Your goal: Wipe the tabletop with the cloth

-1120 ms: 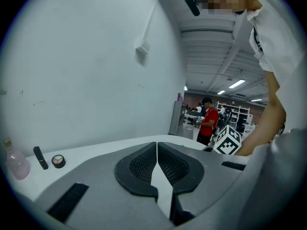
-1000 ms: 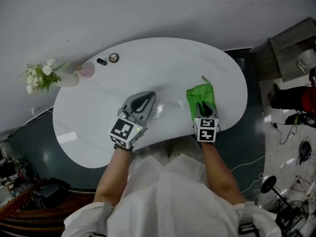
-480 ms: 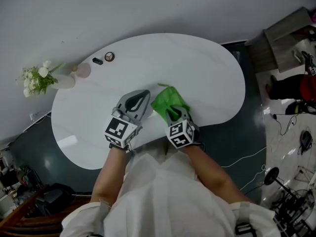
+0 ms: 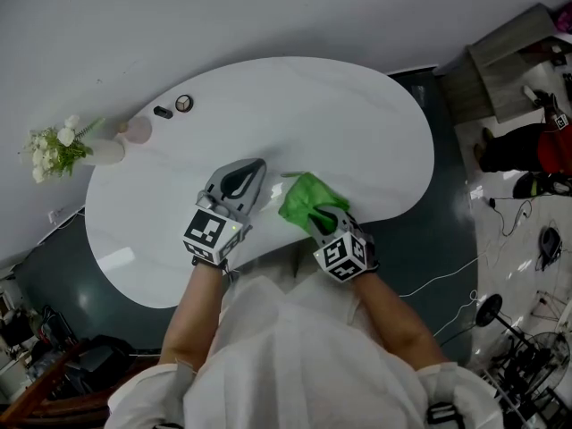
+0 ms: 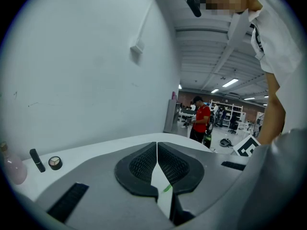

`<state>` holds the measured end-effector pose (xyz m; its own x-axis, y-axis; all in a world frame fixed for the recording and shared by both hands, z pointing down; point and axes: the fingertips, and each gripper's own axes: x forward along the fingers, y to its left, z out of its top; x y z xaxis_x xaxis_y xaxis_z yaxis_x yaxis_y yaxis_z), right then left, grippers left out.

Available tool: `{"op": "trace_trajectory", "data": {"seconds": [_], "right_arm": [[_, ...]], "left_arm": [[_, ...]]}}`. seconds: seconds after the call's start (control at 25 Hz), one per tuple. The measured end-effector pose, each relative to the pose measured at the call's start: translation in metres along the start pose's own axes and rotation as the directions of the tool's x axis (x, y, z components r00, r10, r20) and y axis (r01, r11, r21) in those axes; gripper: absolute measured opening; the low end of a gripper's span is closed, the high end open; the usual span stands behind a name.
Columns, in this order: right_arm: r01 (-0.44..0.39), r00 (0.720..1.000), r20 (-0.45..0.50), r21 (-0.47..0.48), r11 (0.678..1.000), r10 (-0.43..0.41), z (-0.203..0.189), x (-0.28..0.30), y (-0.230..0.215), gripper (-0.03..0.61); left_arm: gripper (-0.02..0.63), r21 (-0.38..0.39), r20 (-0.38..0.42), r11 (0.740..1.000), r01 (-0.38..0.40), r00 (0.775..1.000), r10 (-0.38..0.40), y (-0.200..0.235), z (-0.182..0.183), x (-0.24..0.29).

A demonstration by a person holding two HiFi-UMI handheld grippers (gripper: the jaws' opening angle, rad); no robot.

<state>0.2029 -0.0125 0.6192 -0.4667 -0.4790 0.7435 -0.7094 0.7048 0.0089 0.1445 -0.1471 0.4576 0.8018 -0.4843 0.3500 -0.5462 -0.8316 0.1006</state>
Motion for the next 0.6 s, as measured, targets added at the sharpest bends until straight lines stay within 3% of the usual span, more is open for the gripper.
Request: {"op": "trace_trajectory", "data": {"seconds": [0.16, 0.32, 0.48, 0.6], "right_arm": [[0.097, 0.995, -0.021, 0.097, 0.991, -0.095, -0.031, -0.025, -0.037, 0.069], [0.209, 0.978, -0.062, 0.203, 0.957, -0.200, -0.071, -0.054, -0.083, 0.069], [0.343, 0.939, -0.123, 0.312, 0.886, -0.320, -0.113, -0.090, -0.135, 0.069], [0.451, 0.893, -0.176, 0.387, 0.804, -0.415, -0.146, -0.116, -0.177, 0.069]], "left_arm": [[0.018, -0.008, -0.002, 1.000, 0.006, 1.000, -0.006, -0.003, 0.001, 0.008], [0.018, -0.007, -0.001, 1.000, 0.015, 1.000, -0.015, -0.007, 0.004, 0.018], [0.018, -0.003, 0.003, 1.000, 0.021, 1.000, -0.021, -0.011, 0.009, 0.026], [0.018, 0.000, 0.002, 1.000, 0.018, 1.000, -0.018, -0.013, 0.012, 0.030]]}}
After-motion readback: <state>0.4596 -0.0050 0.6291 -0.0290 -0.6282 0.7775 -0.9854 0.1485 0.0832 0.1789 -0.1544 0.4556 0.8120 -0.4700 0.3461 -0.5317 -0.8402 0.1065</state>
